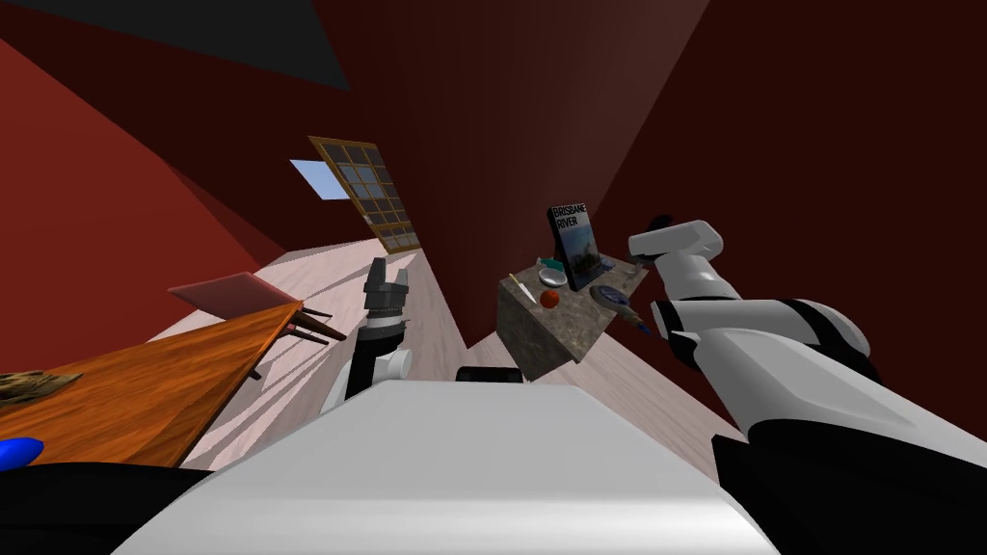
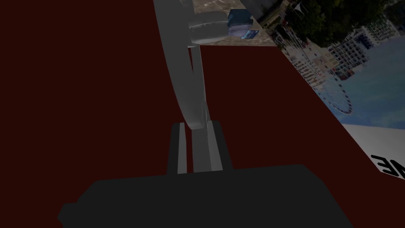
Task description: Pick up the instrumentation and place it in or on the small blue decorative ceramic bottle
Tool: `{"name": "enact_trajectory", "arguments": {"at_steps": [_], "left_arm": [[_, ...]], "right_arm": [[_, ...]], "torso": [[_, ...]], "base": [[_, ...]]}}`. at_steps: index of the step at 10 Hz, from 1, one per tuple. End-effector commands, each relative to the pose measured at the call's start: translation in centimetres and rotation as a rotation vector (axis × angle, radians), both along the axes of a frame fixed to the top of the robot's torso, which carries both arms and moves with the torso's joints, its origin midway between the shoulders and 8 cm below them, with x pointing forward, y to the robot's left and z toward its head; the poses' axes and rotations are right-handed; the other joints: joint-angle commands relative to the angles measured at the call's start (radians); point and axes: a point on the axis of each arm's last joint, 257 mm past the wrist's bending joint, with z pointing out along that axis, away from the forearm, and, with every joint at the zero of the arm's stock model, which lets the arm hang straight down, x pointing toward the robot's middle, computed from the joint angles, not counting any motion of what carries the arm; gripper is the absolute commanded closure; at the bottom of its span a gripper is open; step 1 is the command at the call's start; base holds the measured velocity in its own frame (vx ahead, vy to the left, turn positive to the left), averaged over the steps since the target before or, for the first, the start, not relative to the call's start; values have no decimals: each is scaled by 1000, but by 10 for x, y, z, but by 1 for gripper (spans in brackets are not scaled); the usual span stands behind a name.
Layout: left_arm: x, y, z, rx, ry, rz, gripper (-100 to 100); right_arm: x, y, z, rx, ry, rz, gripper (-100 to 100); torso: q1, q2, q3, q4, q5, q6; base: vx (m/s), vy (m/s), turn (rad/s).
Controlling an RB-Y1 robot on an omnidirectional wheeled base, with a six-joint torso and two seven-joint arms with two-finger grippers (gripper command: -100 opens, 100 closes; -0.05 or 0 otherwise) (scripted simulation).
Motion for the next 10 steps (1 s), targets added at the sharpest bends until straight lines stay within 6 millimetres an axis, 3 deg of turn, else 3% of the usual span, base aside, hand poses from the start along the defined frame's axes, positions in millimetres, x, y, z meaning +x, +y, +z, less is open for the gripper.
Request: {"name": "enact_trajectory", "arguments": {"at_steps": [1,4,5,9,10], "left_arm": [[0,0,0,0,0,0,0],[0,0,0,0,0,0,0],[0,0,0,0,0,0,0],[0,0,0,0,0,0,0],[0,0,0,0,0,0,0]], "right_arm": [[-15,-9,-7,15,33,-20,100],[-23,-12,-13,24,53,-31,100],[-24,-13,-14,24,56,-32,-100],[-24,-13,-14,24,57,-33,-100],[-24,-13,-14,24,57,-33,0]], "torso": [[0,0,0,0,0,0],[2,0,1,1,2,0],[2,-1,0,1,2,-1],[2,-2,0,1,2,-1],[2,-2,0,1,2,-1]], "base": [[-42,21,36],[-29,18,0],[0,0,0],[0,0,0],[0,0,0]]}}
